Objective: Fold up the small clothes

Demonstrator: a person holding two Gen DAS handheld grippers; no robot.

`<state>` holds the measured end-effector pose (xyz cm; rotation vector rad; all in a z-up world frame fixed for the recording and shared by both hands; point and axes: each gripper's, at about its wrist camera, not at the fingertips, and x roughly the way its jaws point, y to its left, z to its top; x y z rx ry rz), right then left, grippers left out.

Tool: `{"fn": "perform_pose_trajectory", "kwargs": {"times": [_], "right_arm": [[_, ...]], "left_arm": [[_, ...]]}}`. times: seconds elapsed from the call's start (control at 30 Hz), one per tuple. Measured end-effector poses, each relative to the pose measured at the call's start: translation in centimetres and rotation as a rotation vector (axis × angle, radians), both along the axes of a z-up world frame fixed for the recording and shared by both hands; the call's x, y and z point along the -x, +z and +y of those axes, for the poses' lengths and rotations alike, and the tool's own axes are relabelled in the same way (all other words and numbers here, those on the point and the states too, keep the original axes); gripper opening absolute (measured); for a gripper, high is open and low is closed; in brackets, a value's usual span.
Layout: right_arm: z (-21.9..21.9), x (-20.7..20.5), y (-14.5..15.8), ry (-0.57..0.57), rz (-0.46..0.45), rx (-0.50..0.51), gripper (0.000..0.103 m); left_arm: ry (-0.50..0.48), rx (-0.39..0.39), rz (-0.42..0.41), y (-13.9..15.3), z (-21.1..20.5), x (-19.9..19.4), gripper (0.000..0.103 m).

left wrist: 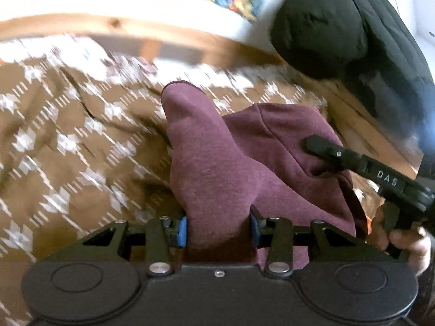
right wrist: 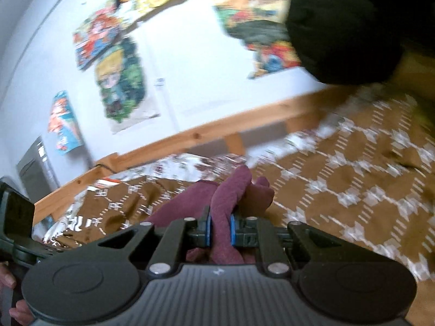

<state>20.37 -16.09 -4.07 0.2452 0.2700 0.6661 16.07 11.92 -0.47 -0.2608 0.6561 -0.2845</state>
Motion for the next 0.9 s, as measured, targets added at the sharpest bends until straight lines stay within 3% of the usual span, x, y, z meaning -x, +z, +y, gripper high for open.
{"fn": "perform_pose_trajectory", "kwargs": {"times": [0.07, 0.23, 0.43, 0.6, 0.7, 0.9], "right_arm": [[2.1, -1.3, 0.9, 0.032, -0.041, 0.007, 0.015], [7.0, -6.3, 1.6, 0.082, -0.083, 0.010, 0.015], [9.2, -11.7, -1.4, 0.056, 0.044, 0.106, 0.015], [7.6, -13.7, -4.1, -0.006, 0.161, 0.045, 0.017], [7.0, -14.2, -5.1, -0.032, 0.194, 0.044, 0.024], [7.0, -14.1, -5.4, -0.077, 0.192, 0.075, 0.056]], "left_arm": [[0.041, -0.041, -0.046, 0.5, 1.6, -0.7, 0.044], [0.189, -0.042, -0.091, -0.5, 4.8, -2.9, 0.045], [0.248, 0.008, 0.011, -5.4, 5.6, -5.4, 0.045], [0.240, 0.046, 0.041, -6.1, 6.5, -5.5, 0.050], [0.245, 0.032, 0.058, -6.0, 6.3, -5.7, 0.056], [0.261, -0.066, 0.088, -5.2, 5.6, -5.8, 0.072]]}}
